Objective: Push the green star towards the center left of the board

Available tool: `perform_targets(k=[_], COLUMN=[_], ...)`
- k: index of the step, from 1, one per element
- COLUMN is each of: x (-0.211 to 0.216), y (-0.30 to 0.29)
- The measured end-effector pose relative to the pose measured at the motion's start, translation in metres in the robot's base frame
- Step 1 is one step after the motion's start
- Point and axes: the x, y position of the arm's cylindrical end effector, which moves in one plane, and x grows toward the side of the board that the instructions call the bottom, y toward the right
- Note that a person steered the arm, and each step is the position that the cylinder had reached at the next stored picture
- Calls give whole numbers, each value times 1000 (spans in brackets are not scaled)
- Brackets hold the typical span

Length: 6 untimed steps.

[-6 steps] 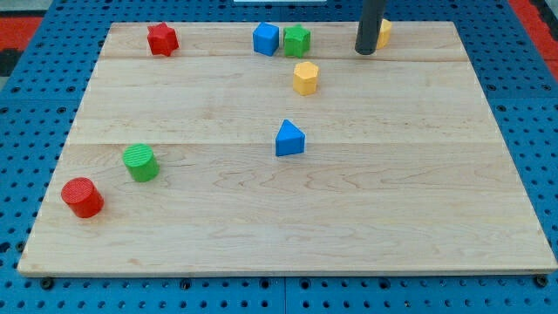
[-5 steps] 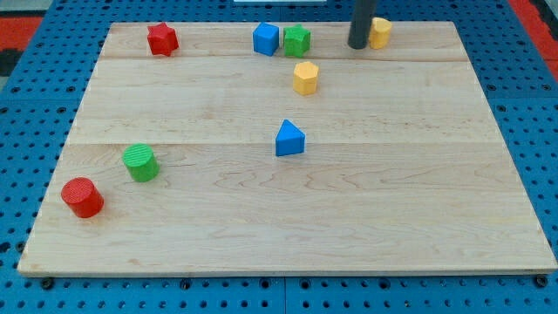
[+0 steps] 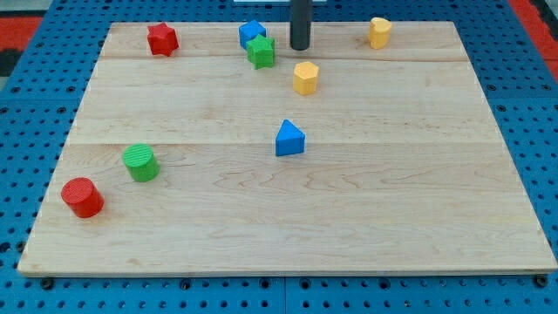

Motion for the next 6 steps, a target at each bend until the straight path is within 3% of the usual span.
perform_targets(k=[1, 3, 4, 5, 6], x=[0, 82, 116, 142, 147], y=[-36, -137, -152, -118, -173])
